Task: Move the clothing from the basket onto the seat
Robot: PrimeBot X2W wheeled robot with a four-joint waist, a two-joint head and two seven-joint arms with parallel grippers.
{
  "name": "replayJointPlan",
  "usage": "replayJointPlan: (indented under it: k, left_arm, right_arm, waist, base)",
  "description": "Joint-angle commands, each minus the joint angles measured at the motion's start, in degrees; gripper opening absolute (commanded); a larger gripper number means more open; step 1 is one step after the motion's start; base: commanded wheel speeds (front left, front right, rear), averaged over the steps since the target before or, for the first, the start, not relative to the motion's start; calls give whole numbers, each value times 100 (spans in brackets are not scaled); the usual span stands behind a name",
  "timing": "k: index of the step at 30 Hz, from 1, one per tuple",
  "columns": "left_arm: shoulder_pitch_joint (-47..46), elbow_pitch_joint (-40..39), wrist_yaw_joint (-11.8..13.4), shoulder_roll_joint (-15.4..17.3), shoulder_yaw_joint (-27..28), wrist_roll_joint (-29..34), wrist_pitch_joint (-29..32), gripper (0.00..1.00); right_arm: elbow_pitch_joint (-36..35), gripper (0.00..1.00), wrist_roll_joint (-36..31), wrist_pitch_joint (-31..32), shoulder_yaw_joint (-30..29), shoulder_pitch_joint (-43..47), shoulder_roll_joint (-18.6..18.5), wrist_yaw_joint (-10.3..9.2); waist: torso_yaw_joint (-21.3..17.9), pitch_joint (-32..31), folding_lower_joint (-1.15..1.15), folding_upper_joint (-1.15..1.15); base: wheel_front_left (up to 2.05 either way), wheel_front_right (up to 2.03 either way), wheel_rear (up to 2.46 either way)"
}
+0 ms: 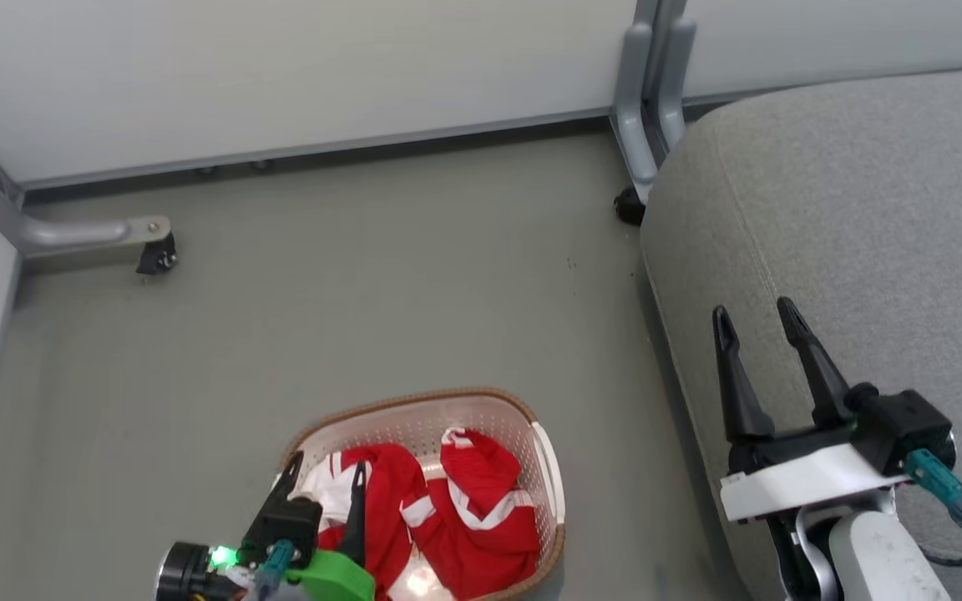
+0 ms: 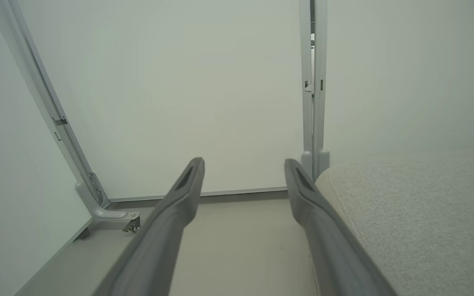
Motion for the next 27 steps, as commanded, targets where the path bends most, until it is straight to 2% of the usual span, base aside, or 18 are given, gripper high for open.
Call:
replayJointPlan:
  k: [1,7,13,20,25,27]
  left_arm:
    - [-254,239,-56,91,-53,93,-2,100]
    - [-1461,1678,-310,225,-332,409,-3,100]
    - [-2513,2859,-528,386,-638,706,-3,100]
    - [-3513,3746,-592,492,-841,881,26,100]
    - [-4131,4212,-626,646,-889,901,347,100]
    - [-4274,4267,-568,739,-900,905,439,100]
  right_arm:
    - [-51,100,37,-19,16,-165,-31,0]
    - [-228,100,120,-19,-55,-682,-40,0]
    - [-374,100,230,-18,149,-1069,-49,-1]
    - [-570,100,601,-19,322,-1387,-15,0]
    - [-790,100,910,-19,531,-1536,-20,-1]
    - [-843,100,976,-19,510,-1578,-11,-1]
  waist:
    - [-242,994,0,0]
    - [-507,2165,0,0]
    - [-746,3084,0,0]
    - [-970,3993,0,0]
    - [-1252,4531,0,0]
    - [-1343,4651,0,0]
  base:
    - [0,0,0]
    - [0,0,0]
    - [0,0,0]
    - [0,0,0]
    - [0,0,0]
    - [0,0,0]
